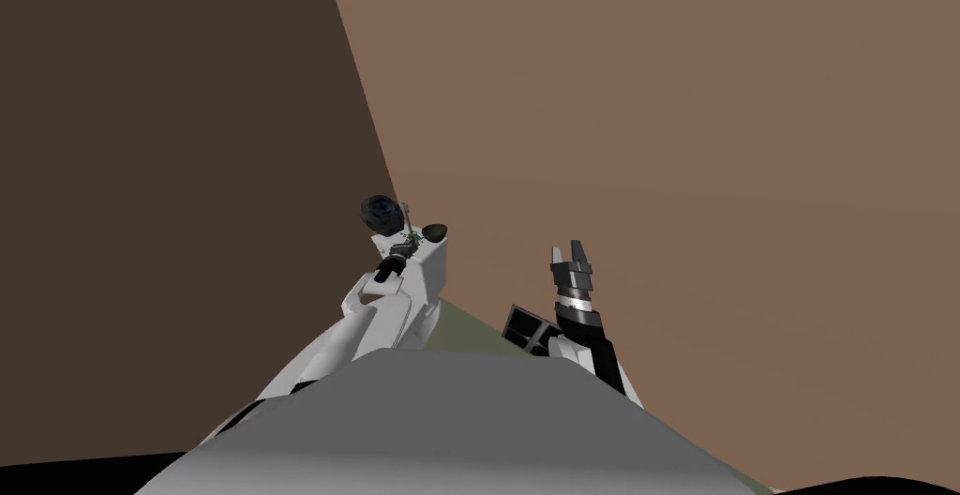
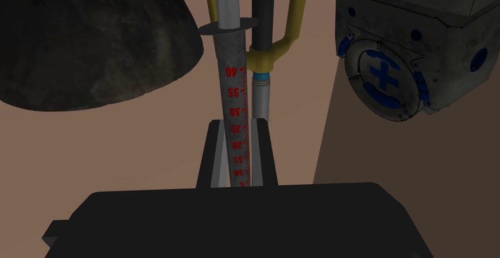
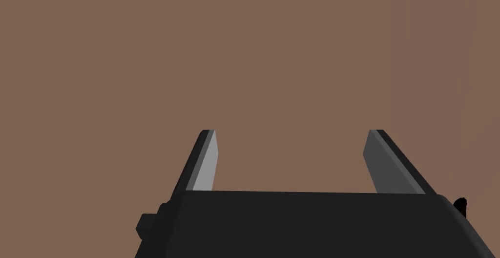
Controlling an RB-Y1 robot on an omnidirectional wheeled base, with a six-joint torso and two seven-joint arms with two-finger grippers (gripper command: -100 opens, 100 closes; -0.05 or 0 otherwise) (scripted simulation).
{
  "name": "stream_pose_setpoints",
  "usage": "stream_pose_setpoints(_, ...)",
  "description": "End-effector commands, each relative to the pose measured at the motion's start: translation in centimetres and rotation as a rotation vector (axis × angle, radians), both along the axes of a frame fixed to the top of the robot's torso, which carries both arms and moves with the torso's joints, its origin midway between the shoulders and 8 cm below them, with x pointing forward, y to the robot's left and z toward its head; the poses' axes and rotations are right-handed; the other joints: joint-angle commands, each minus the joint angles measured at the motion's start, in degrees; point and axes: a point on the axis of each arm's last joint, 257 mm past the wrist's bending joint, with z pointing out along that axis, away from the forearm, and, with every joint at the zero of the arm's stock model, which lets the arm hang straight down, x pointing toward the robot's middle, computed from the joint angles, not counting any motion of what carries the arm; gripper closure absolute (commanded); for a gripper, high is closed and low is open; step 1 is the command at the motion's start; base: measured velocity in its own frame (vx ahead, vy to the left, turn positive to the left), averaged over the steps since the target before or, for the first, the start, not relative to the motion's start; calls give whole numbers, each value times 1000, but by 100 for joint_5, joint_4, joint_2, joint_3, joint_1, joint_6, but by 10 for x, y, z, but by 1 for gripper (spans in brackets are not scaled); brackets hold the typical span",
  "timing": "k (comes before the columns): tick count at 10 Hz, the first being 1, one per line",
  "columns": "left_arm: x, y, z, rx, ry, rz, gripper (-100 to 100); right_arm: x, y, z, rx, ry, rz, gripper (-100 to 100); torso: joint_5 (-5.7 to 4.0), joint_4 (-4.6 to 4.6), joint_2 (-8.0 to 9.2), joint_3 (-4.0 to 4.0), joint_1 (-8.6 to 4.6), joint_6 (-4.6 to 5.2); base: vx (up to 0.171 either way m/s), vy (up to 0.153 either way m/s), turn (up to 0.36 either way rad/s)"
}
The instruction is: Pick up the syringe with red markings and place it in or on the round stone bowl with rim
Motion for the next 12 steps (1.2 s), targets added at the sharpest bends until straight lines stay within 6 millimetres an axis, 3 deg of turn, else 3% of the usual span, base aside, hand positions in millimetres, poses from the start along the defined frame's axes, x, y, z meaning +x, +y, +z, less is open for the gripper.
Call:
stream_pose_setpoints(1,1,-27,-3,0,2,-29,100,0,0,0,0,0,0,0,0,0,0,0,0,0,21,39,254)
stream_pose_setpoints(2,1,-17,-2,-2,2,-17,100,0,0,0,0,0,0,0,2,-3,-1,-2,3,-3,7,10,49)
stream_pose_setpoints(3,1,-19,-3,-1,3,-19,0,0,0,0,0,0,0,0,0,-1,-1,-1,-2,3,0,0,0)
stream_pose_setpoints(4,6,-21,8,-5,-2,-16,100,0,0,0,0,0,0,0,-1,-1,0,-1,-7,3,-15,3,23)
stream_pose_setpoints(12,25,-35,59,-11,-21,-14,100,0,0,0,0,0,0,0,-2,5,10,7,-9,5,-17,10,0)
